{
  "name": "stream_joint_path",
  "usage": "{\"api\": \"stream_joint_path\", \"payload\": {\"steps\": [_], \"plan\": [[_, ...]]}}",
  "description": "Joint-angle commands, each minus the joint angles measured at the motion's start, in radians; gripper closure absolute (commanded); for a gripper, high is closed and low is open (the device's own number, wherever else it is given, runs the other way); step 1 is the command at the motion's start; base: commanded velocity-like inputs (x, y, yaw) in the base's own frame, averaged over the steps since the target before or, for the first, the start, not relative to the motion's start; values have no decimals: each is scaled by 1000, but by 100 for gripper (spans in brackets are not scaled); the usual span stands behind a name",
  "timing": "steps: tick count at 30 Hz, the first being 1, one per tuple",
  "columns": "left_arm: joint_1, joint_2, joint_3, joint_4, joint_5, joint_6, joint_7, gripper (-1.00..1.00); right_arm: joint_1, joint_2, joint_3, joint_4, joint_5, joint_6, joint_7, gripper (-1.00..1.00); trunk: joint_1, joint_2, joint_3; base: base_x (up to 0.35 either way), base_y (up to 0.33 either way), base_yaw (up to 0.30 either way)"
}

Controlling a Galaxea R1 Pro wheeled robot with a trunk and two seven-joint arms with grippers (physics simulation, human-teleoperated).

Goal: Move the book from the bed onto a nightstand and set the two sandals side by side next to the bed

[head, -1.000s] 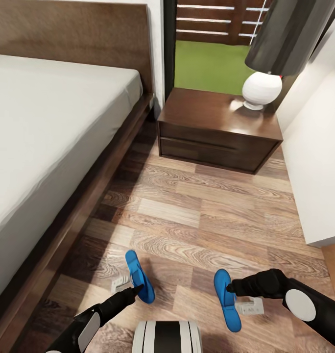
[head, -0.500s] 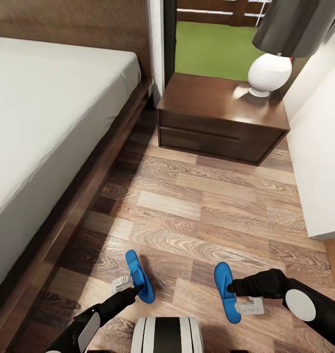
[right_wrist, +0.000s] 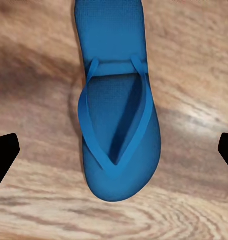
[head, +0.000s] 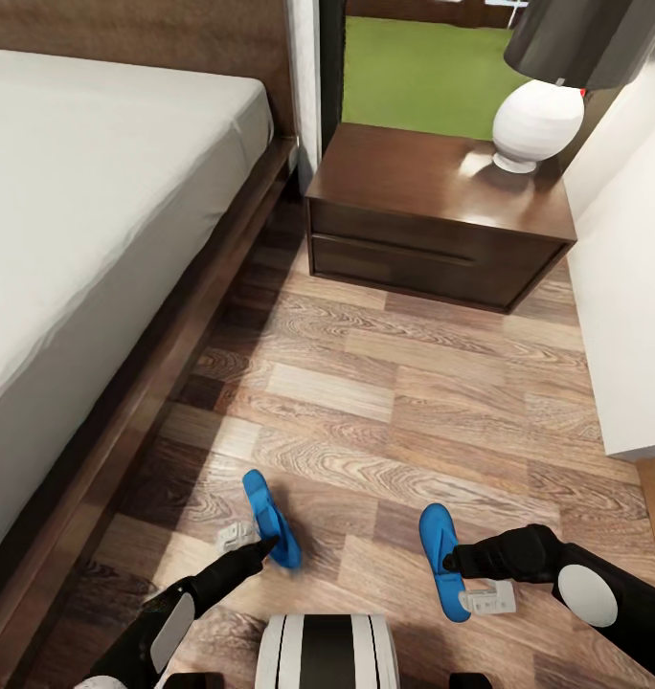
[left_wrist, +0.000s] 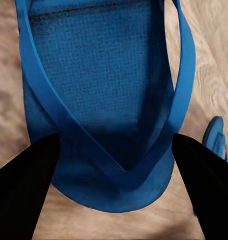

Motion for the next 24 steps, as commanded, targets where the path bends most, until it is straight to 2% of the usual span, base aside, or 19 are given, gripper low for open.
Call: {"api": "stream_joint_path", "payload": {"steps": [1,3,4,7,10,13,15,17,24], "plan": [[0,1,1,-17,3,11,-5,100,-1,-1,3,-1,1,-2,3,-100,0,0,-1,0,0,0],[0,3,1,-73,5,22,-7,100,-1,-1,2,-1,1,-2,3,-100,0,0,-1,0,0,0],[0,5,3,-142,8,64,-7,100,-1,-1,2,0,1,-2,3,-100,0,0,-1,0,0,0],[0,6,7,-275,11,222,-10,100,-1,-1,2,2,1,-2,2,-100,0,0,-1,0,0,0],[0,12,14,-344,12,305,-60,100,-1,-1,2,2,1,-2,2,-100,0,0,-1,0,0,0],[0,19,23,-362,11,328,-162,100,-1,-1,2,2,1,-2,2,-100,0,0,-1,0,0,0],[0,21,26,-365,10,333,-197,100,-1,-1,2,2,1,-2,2,-100,0,0,-1,0,0,0],[0,21,27,-365,10,334,-209,100,-1,-1,2,2,1,-2,2,-100,0,0,-1,0,0,0],[0,22,28,-366,9,337,-222,100,-1,-1,2,2,1,-2,2,-100,3,-2,-28,0,0,0]]}}
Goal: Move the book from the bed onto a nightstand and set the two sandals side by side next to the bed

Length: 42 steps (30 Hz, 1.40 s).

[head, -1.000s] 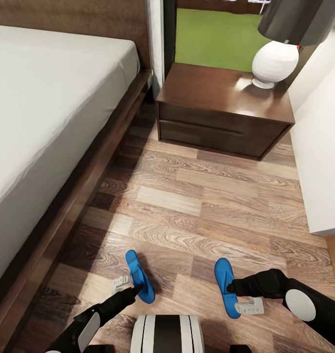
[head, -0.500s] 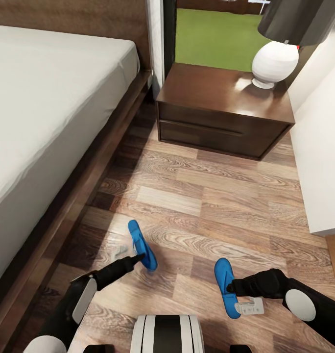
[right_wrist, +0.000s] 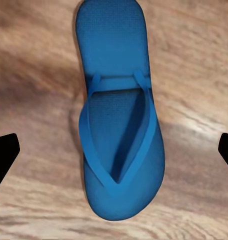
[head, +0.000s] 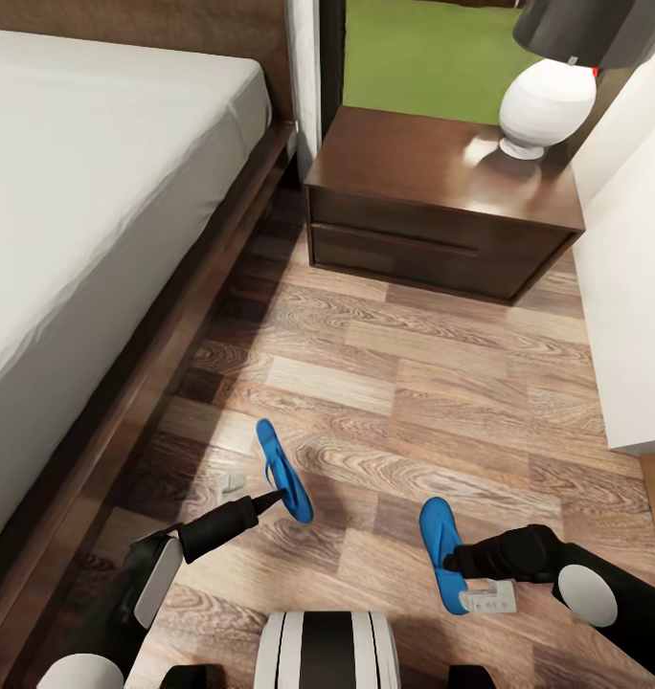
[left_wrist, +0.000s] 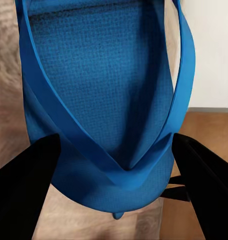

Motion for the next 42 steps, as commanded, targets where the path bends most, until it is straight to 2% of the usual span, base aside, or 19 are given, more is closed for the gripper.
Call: {"api": "stream_joint_path", "payload": {"steps": [1,24,35,39,42], "plan": [[0,0,1,0,8,9,-2,100,-1,-1,3,-2,1,-2,3,-100,0,-1,-5,0,0,0],[0,0,-1,1,8,7,-2,100,-1,-1,4,0,1,-2,2,-100,11,-6,-93,0,0,0],[0,0,-1,1,8,7,-1,100,-1,-1,4,0,1,-2,2,-100,11,-6,-93,0,0,0],[0,0,-1,1,8,7,-1,100,-1,0,4,0,1,-2,2,-100,12,-7,-109,0,0,0],[0,0,-1,1,8,7,-2,100,-1,0,4,0,1,-2,3,-100,12,-7,-109,0,0,0]]}}
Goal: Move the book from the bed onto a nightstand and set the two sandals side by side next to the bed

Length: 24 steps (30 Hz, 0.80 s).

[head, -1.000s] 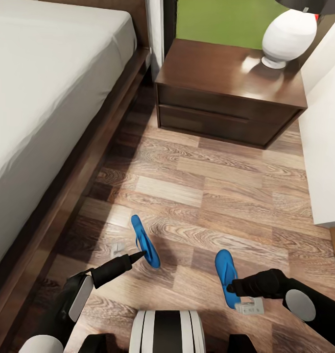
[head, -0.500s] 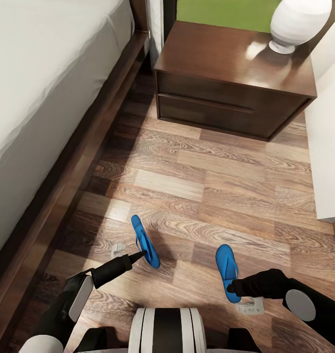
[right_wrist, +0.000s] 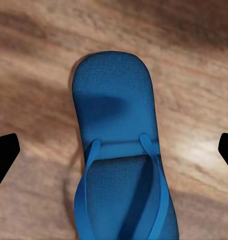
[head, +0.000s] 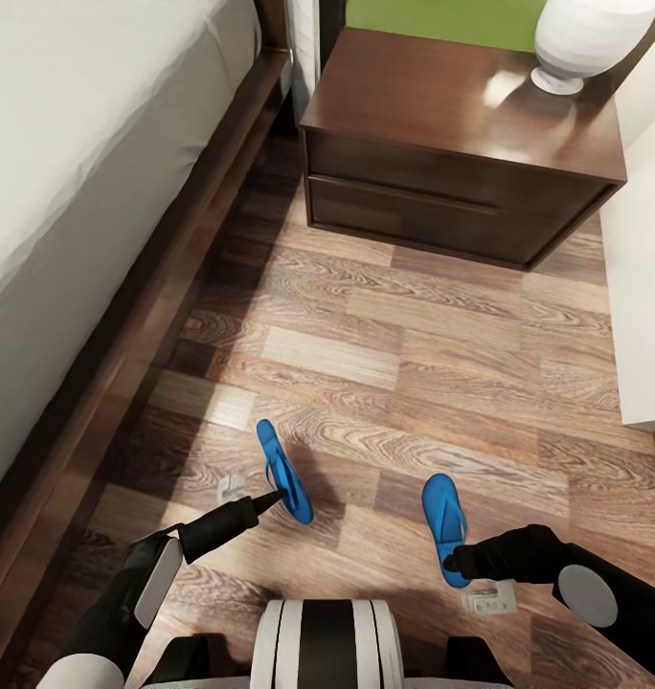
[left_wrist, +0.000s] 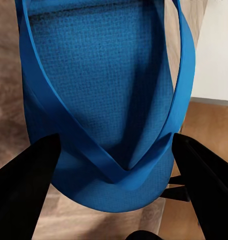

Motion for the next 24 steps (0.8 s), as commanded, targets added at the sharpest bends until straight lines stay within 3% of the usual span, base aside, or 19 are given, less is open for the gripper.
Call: {"api": "stream_joint_path", "payload": {"steps": [1,24], "plan": [[0,0,1,0,6,8,-1,100,-1,-1,3,-2,1,-2,3,-100,0,0,-1,0,0,0],[0,0,1,0,8,8,-1,100,-1,-1,3,-3,1,-2,4,-100,0,0,-1,43,16,0]]}}
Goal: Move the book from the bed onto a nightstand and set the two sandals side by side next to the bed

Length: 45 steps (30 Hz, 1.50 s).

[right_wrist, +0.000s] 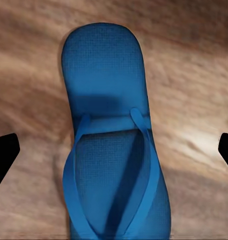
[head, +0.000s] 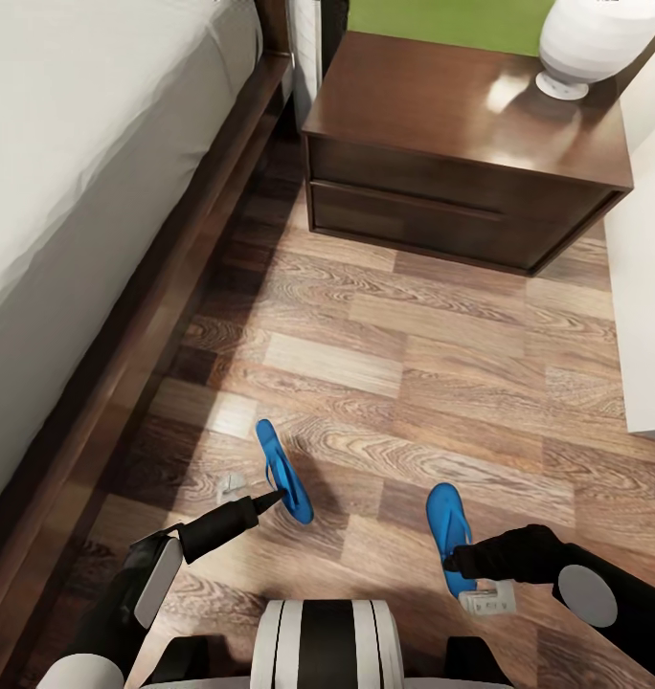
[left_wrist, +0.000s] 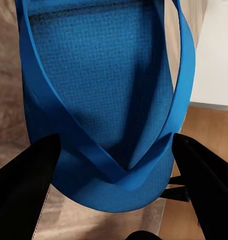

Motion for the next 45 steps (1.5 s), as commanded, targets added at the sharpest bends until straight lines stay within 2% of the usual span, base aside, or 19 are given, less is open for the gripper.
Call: {"api": "stream_joint_path", "payload": {"steps": [1,20,45], "plan": [[0,0,0,0,6,8,-1,100,-1,-1,3,-2,1,-2,3,-100,0,0,-1,181,109,0],[0,0,0,0,6,8,-1,100,-1,-1,2,-1,1,-2,3,-100,0,0,-1,71,47,0],[0,0,2,2,8,8,0,100,-1,-1,3,0,1,-2,3,-100,0,0,-1,2,21,0]]}}
